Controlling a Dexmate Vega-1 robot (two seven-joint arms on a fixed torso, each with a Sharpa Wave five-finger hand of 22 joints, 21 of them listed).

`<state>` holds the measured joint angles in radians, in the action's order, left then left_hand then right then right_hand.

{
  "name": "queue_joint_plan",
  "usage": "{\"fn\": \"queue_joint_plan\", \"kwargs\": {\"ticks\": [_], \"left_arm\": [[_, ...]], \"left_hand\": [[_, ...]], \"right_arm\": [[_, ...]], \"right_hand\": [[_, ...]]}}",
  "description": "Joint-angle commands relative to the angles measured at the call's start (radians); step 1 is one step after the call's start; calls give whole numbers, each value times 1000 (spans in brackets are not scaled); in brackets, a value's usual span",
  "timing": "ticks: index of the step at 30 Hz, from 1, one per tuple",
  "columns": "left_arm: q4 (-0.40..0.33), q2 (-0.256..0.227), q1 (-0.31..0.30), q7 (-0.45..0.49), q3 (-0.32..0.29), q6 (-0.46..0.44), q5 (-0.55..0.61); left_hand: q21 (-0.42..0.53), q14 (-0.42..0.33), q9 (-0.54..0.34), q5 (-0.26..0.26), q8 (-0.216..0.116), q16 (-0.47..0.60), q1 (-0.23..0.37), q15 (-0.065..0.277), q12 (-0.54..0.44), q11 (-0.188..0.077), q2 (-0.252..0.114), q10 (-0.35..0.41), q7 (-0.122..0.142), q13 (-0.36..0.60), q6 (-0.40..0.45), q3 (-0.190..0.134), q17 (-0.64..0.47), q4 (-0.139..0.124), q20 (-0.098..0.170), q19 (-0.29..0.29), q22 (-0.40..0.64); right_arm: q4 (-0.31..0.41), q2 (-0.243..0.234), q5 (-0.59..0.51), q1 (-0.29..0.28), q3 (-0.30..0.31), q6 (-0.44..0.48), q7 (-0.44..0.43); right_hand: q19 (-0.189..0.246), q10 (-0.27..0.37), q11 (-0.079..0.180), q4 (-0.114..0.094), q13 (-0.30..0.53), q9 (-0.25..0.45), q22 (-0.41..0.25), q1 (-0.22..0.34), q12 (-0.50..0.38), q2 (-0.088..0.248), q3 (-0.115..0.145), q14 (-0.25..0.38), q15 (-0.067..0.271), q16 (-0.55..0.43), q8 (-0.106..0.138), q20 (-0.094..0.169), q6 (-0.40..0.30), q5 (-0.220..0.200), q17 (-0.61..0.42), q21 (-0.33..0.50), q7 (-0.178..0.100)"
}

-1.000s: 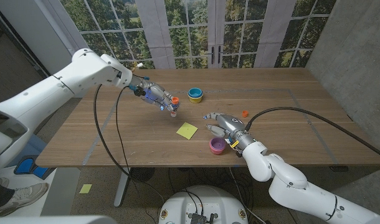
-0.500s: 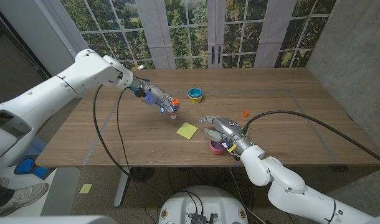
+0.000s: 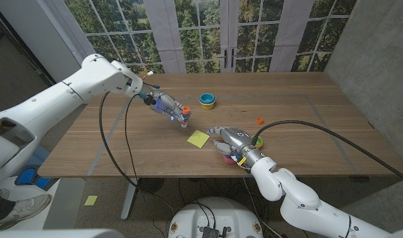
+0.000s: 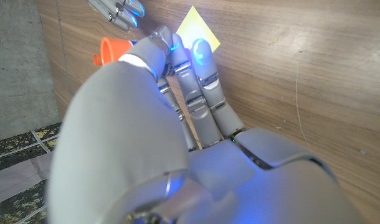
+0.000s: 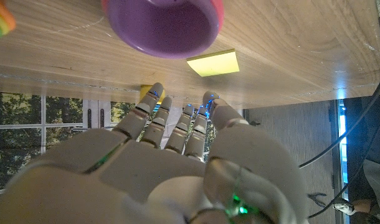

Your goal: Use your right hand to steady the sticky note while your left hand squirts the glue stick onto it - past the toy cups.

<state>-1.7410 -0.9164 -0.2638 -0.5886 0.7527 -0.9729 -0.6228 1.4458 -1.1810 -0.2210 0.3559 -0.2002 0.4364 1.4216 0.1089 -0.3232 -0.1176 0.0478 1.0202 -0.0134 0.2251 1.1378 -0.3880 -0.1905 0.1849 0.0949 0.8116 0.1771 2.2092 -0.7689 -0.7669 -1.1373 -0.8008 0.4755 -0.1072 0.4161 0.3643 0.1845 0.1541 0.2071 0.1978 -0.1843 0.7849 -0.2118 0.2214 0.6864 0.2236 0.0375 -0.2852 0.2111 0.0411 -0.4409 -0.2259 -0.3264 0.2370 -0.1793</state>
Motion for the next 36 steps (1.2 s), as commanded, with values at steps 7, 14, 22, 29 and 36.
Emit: {"fn": "queue_joint_plan", "kwargs": {"ticks": [7, 14, 22, 29, 36], "left_arm": [[11, 4, -1, -5, 17, -4, 9], [19, 8, 3, -13, 25, -5, 13], [27, 9, -10, -17, 22, 32, 18], [39, 16, -25, -23, 14, 74, 20], [50, 33, -17, -23, 27, 87, 45]], "left_hand": [[-5, -128, -5, 11, -4, -6, 8, 133, 1, 16, -1, 172, -51, 184, 35, -12, -3, -8, 116, 13, 2], [-8, -129, -5, 14, -5, -9, 7, 133, 2, 15, -1, 172, -50, 187, 36, -12, -3, -9, 116, 14, 2], [-10, -130, -7, 18, -4, -12, 6, 133, 5, 15, -2, 171, -50, 189, 33, -12, -4, -10, 115, 14, 2], [-12, -128, -8, 19, -4, -16, 3, 133, 7, 15, 0, 169, -50, 193, 33, -11, -3, -11, 115, 13, 2], [-15, -127, -9, 22, -3, -20, 3, 133, 9, 14, -2, 170, -49, 194, 30, -11, -4, -11, 116, 11, 3]], "right_arm": [[-16, 47, -94, 27, -30, 28, 95], [-25, 60, -115, 34, -39, 29, 113], [-35, 73, -122, 42, -46, 22, 132], [-42, 79, -129, 54, -52, 14, 150], [-55, 91, -138, 66, -60, 7, 160]], "right_hand": [[-5, -5, 20, -17, 4, 3, -8, 60, 4, 0, 24, 0, 189, -7, -8, 128, 9, -7, -13, 6, -20], [-11, -2, 26, -27, 5, 4, -10, 80, 3, 3, 31, -5, 190, -9, -9, 133, 9, -9, -20, 7, -26], [-27, -1, 31, -44, 5, 3, -15, 130, 4, 2, 52, -15, 190, -9, -11, 126, 10, -13, -33, 10, -41], [-32, -3, 31, -47, 5, 3, -16, 139, 5, 1, 54, -19, 188, -9, -13, 122, 14, -13, -36, 11, -41], [-34, -6, 31, -51, 5, 3, -16, 149, 6, 0, 55, -24, 188, -8, -17, 121, 23, -13, -39, 12, -40]]}}
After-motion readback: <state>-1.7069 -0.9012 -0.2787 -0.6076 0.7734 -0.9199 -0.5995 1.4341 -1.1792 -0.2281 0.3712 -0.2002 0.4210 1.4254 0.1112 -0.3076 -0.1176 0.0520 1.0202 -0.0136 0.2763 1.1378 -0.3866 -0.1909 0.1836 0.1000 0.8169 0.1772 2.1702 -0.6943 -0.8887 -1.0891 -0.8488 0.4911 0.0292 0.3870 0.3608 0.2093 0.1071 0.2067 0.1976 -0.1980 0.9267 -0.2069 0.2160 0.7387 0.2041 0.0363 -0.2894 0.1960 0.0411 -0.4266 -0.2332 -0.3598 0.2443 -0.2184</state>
